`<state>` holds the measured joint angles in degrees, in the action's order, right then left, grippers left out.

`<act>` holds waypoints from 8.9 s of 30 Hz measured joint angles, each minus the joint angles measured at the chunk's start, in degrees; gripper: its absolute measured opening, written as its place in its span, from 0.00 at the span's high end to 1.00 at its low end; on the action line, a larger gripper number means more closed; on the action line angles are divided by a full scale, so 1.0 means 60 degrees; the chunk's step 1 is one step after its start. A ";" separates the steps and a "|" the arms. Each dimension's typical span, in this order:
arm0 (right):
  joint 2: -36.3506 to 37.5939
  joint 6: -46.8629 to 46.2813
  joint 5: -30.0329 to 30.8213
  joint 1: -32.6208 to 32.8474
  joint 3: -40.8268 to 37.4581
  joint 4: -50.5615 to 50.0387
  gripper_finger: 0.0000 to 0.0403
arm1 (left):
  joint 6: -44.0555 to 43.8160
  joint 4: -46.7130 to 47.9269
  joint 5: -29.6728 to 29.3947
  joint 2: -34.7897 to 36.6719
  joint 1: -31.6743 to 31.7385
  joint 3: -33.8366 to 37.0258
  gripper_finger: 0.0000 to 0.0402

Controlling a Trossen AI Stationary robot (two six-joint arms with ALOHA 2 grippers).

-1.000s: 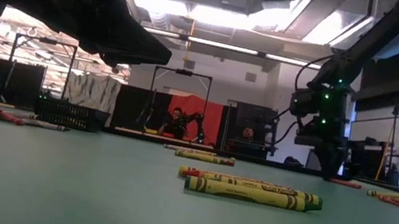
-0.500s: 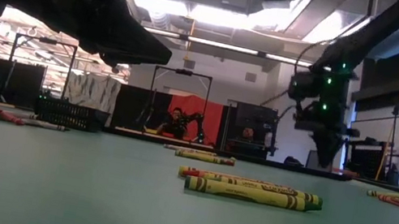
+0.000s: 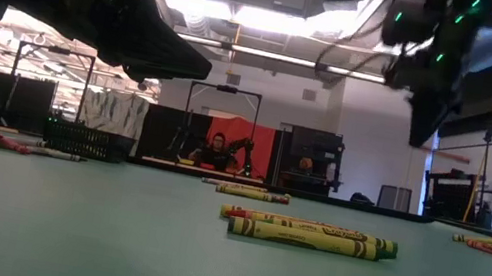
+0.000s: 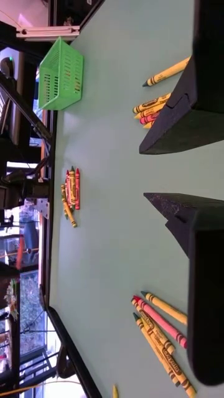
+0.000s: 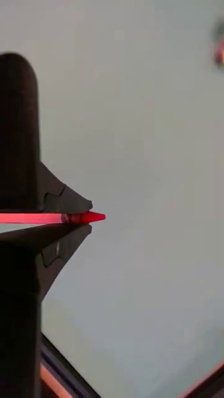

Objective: Sort crayons
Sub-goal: Put the red crayon into the green bin, then put the green crayon into the black bin

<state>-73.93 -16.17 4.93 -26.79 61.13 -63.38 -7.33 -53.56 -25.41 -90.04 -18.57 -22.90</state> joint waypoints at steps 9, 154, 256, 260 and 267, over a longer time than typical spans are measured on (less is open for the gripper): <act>0.1462 -0.2498 -0.0003 0.3517 0.0010 -0.0851 0.97 | 0.0000 -0.0003 0.0000 0.0000 0.0000 0.0000 0.77; -0.1552 -0.0564 0.0255 0.2215 -0.3195 0.2456 0.95 | 0.1639 -0.0189 -0.0582 0.0004 -0.0364 -0.0131 0.77; -0.3685 0.2117 -0.0688 0.7019 -0.3578 1.7933 0.50 | -0.0442 0.9505 -0.0806 0.2999 0.1757 -0.2284 0.97; -0.3796 0.2187 -0.0693 0.7150 -0.3578 1.7875 0.51 | -0.0466 1.1005 -0.1112 0.3827 0.2924 -0.2284 0.97; -0.3796 0.2184 -0.0503 0.7155 -0.3578 1.7807 0.51 | 0.0309 1.2077 -0.1122 0.3869 0.5524 -0.2284 0.97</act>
<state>-96.71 -3.07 1.91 16.14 39.66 43.46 -5.48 18.90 -32.14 -66.83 14.57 -36.60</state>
